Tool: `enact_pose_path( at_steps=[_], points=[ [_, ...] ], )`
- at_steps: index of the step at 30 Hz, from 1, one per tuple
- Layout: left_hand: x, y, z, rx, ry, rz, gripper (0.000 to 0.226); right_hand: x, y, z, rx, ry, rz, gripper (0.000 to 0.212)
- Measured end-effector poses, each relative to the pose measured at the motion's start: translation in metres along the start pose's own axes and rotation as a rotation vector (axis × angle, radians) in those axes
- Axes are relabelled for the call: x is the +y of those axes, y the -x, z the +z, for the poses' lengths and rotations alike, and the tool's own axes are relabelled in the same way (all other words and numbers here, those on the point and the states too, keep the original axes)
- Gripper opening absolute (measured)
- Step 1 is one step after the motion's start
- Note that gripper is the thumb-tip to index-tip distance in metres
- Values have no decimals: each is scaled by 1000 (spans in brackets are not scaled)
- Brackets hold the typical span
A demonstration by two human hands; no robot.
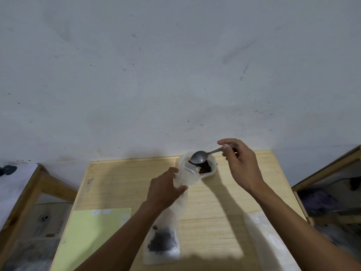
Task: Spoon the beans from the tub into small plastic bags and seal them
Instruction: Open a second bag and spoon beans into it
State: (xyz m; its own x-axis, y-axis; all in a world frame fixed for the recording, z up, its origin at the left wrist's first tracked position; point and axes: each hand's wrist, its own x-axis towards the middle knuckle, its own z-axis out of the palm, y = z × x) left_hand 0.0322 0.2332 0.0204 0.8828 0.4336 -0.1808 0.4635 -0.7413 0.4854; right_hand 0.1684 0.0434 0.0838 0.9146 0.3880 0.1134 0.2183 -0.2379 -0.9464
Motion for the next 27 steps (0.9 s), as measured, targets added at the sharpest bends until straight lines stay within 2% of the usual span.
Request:
enact_pose_path(
  at_steps=[5,10,13,19,27],
  points=[
    [1,-4,5,-88,15,22,67,39,-5,9,135,41,73,20],
    [7,-9,11,-156,27,62,65,77,2,30,146,115,90,26],
    [10,-12,14,-174,24,80,66,88,8,41,167,60,128,26],
    [13,-15,16,-188,41,90,65,103,14,61,166,-85,369,22],
    [9,-15,18,-172,49,94,65,104,2,58,291,-343,725,23]
  ],
)
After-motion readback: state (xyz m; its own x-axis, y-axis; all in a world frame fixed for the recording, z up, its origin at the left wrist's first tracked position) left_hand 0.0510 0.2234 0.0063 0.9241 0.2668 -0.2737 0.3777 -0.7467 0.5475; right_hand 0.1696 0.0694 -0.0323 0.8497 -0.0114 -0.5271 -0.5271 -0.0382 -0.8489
